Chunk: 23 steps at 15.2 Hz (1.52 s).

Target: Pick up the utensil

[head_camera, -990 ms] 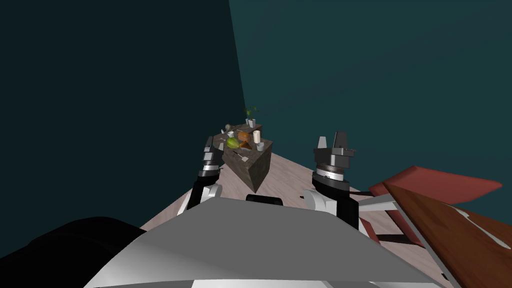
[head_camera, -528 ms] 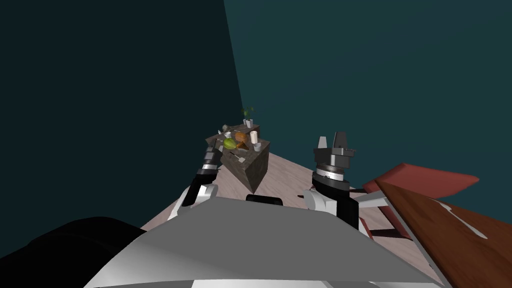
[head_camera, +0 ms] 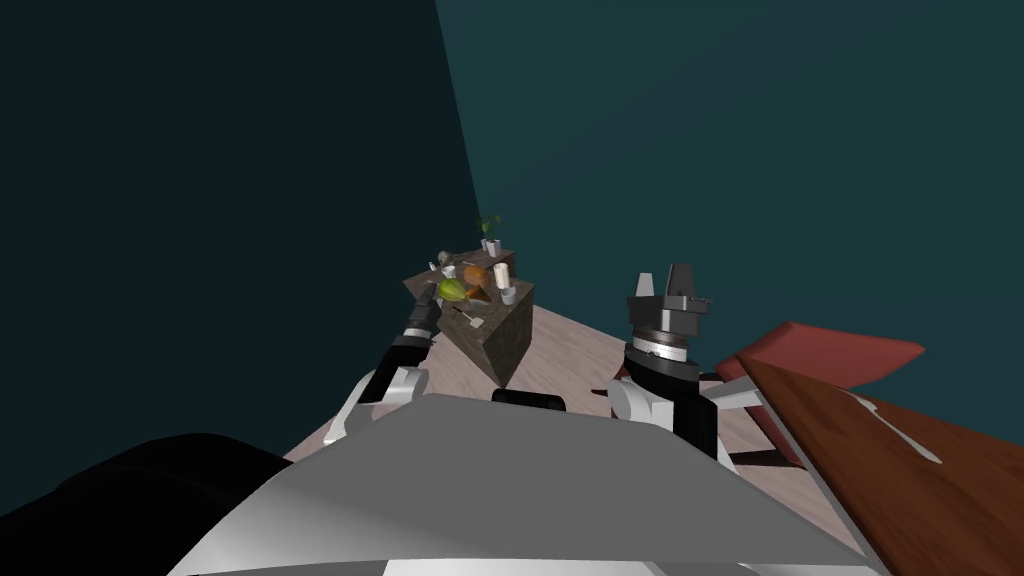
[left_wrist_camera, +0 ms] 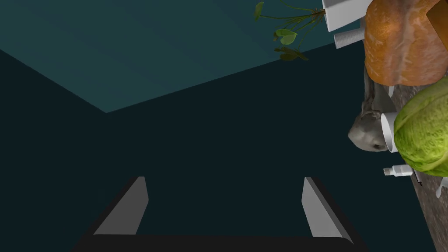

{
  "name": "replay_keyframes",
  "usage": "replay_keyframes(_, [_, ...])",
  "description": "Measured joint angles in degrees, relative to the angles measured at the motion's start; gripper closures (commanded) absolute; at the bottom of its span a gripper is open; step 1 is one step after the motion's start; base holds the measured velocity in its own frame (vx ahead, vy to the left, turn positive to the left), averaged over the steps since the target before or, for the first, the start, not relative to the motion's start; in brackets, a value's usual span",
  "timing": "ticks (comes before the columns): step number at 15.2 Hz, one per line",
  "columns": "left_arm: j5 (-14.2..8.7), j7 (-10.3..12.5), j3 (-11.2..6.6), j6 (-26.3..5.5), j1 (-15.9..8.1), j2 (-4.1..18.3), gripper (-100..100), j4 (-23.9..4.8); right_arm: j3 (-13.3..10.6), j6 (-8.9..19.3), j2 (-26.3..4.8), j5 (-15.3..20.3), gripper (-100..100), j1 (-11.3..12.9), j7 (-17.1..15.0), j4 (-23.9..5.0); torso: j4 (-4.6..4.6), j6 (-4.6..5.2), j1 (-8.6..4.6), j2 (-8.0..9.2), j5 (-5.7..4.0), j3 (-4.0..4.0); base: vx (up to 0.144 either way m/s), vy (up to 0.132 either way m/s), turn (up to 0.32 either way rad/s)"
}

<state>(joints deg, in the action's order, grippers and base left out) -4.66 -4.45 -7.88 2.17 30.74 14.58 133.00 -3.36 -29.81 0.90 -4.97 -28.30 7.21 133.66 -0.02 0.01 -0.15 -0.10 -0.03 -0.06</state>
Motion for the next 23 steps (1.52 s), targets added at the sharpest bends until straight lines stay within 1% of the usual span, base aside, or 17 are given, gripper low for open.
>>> replay_keyframes(5, [-0.98,-2.41,-1.63,-5.35,-0.10,1.18,-100,-0.76,0.00,0.00,0.00,0.00,0,0.00,0.00,0.00,0.00,-0.01,0.00,-0.01,0.00,-0.01,0.025,-0.036,-0.040])
replay_keyframes(7, [-1.42,-3.66,-2.46,-8.07,-0.24,1.57,-100,-0.69,0.00,0.00,0.00,0.00,0,0.00,0.00,0.00,0.01,-0.02,0.02,0.05,0.00,0.03,0.005,-0.022,0.012])
replay_keyframes(10, [-2.32,-5.08,-3.89,-11.72,-0.68,2.59,-100,-1.75,0.00,0.00,0.00,0.00,0,0.00,0.00,0.00,0.02,-0.02,0.12,0.09,0.02,0.05,0.002,-0.006,0.004])
replay_keyframes(13, [-3.21,-6.55,-5.24,-15.29,-0.12,3.33,-100,-1.95,0.00,0.00,0.00,0.00,0,0.00,0.00,0.00,0.03,-0.02,0.06,0.11,0.02,0.07,0.003,-0.022,-0.007])
replay_keyframes(14, [-3.32,-6.94,-5.47,-16.49,-0.39,3.44,-100,-2.18,0.00,0.00,0.00,0.00,0,0.00,0.00,0.00,0.02,-0.02,0.07,0.10,0.02,0.06,-0.001,-0.019,-0.029])
replay_keyframes(16, [-3.43,-7.20,-5.63,-17.60,-0.33,3.54,-100,-2.31,0.00,0.00,0.00,0.00,0,0.00,0.00,0.00,0.03,-0.02,0.08,0.11,0.02,0.06,0.001,-0.005,-0.004])
replay_keyframes(19, [-3.48,-7.20,-5.68,-17.71,-0.23,3.58,-100,-2.29,0.01,0.00,0.00,0.00,0,0.00,0.00,0.00,0.03,-0.02,0.15,0.13,0.03,0.08,-0.001,-0.002,-0.008])
replay_keyframes(21, [-3.92,-8.25,-6.43,-19.33,-0.39,3.88,-100,-3.04,0.00,0.00,0.00,0.00,0,0.00,0.00,0.00,0.02,-0.01,0.02,0.08,0.01,0.05,0.019,-0.056,-0.068])
replay_keyframes(23, [-4.20,-8.74,-6.88,-21.06,-0.41,4.13,-100,-2.96,0.00,0.00,0.00,0.00,0,0.00,0.00,0.00,0.01,0.00,-0.09,0.01,-0.02,0.01,0.053,-0.065,-0.096])
